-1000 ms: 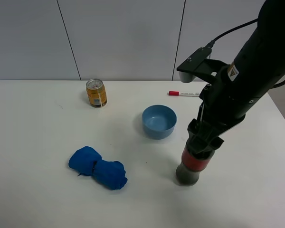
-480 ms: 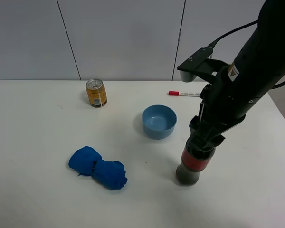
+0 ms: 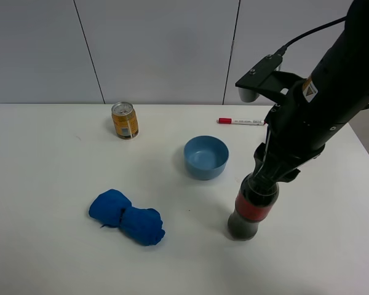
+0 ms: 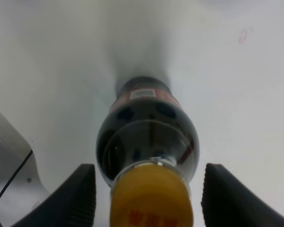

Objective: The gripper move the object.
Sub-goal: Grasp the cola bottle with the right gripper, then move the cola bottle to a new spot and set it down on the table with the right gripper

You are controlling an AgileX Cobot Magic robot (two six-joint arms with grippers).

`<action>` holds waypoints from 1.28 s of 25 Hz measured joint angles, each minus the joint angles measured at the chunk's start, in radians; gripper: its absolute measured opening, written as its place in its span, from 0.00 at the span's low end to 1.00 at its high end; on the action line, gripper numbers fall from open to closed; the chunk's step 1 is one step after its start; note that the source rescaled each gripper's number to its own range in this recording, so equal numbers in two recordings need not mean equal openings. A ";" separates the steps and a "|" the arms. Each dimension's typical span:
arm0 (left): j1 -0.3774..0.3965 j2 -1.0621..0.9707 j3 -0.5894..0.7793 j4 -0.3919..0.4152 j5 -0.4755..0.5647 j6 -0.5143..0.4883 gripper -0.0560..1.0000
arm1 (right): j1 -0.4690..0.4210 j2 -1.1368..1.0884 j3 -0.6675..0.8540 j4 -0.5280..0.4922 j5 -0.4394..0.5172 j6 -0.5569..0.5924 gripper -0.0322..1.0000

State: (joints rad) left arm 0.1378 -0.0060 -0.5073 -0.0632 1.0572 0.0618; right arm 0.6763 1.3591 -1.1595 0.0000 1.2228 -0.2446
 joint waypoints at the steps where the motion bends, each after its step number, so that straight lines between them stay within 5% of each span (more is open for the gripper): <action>1: 0.000 0.000 0.000 0.000 0.000 0.000 1.00 | 0.000 0.000 0.000 0.000 0.000 0.000 0.24; 6: 0.000 0.000 0.000 0.000 0.000 0.000 1.00 | 0.000 0.000 0.000 0.000 0.000 0.001 0.03; 20: 0.000 0.000 0.000 0.000 0.000 0.000 1.00 | 0.000 0.000 -0.007 0.000 0.005 0.001 0.03; 32: 0.000 0.000 0.000 0.000 0.000 0.000 1.00 | 0.001 0.006 -0.233 -0.032 0.015 0.001 0.03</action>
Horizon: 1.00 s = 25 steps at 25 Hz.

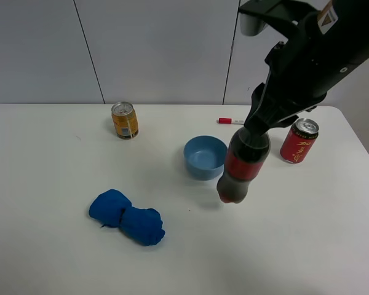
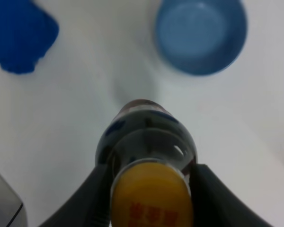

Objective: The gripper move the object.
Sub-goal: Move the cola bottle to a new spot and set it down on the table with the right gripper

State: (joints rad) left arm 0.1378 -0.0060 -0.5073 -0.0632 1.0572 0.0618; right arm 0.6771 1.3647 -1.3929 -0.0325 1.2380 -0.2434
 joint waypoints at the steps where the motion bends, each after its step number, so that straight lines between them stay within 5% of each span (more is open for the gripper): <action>1: 0.000 0.000 0.000 0.000 0.000 0.000 1.00 | 0.000 0.000 -0.021 -0.016 0.001 0.000 0.03; 6: 0.000 0.000 0.000 0.000 0.000 0.000 1.00 | -0.047 0.000 -0.092 -0.065 0.001 0.001 0.03; 16: 0.000 0.000 0.000 -0.001 0.000 0.000 1.00 | -0.277 0.075 -0.144 -0.073 0.023 -0.018 0.03; 25: 0.000 0.000 0.000 -0.001 0.000 0.000 1.00 | -0.296 0.221 -0.330 -0.012 0.019 -0.037 0.03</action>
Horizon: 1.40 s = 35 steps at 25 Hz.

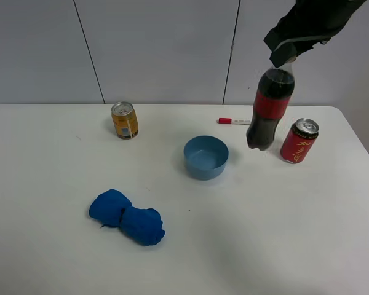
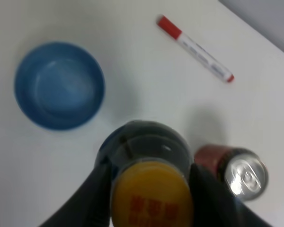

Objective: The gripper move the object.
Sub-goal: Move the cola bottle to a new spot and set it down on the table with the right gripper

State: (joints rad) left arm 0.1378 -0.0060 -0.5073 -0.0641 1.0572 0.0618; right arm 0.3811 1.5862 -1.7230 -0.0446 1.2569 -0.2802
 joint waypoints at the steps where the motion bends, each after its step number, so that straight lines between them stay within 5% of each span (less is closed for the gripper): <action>1: 0.000 0.000 0.000 0.000 0.000 0.000 1.00 | 0.000 0.017 -0.022 0.009 0.000 -0.001 0.03; 15: 0.000 0.000 0.000 0.000 0.000 0.000 1.00 | 0.000 0.273 -0.336 0.025 0.001 -0.001 0.03; 35: 0.000 0.000 0.000 0.000 0.000 0.000 1.00 | -0.001 0.416 -0.347 0.093 -0.119 -0.019 0.03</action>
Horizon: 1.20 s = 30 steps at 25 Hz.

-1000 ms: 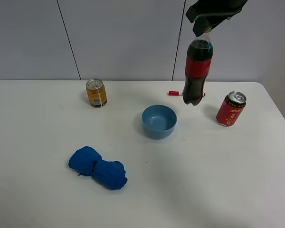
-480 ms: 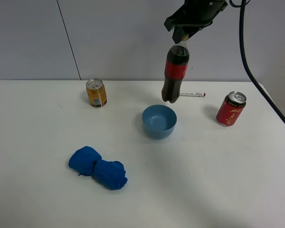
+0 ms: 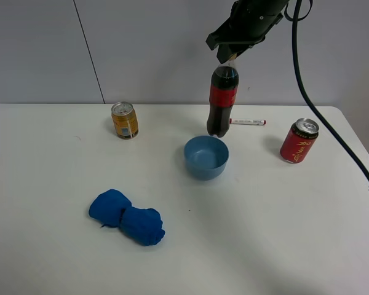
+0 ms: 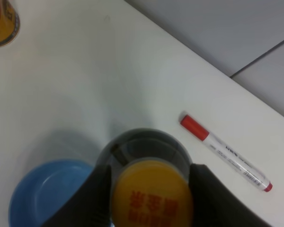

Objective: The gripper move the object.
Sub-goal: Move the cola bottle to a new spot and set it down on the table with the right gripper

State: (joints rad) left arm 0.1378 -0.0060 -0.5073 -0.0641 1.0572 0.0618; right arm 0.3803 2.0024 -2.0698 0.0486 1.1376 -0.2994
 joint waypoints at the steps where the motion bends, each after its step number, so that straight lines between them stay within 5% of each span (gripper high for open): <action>1: 0.000 0.000 0.000 0.000 0.000 0.000 1.00 | 0.000 0.001 0.000 0.000 -0.006 -0.001 0.03; 23: 0.000 0.000 0.000 0.000 0.000 0.000 1.00 | 0.000 0.071 -0.001 0.001 -0.026 -0.020 0.03; 30: 0.000 0.000 0.000 0.000 0.000 0.000 1.00 | 0.000 0.061 -0.013 0.000 -0.031 -0.035 0.26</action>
State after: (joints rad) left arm 0.1378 -0.0060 -0.5073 -0.0641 1.0572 0.0618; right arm 0.3803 2.0634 -2.0832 0.0486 1.1062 -0.3341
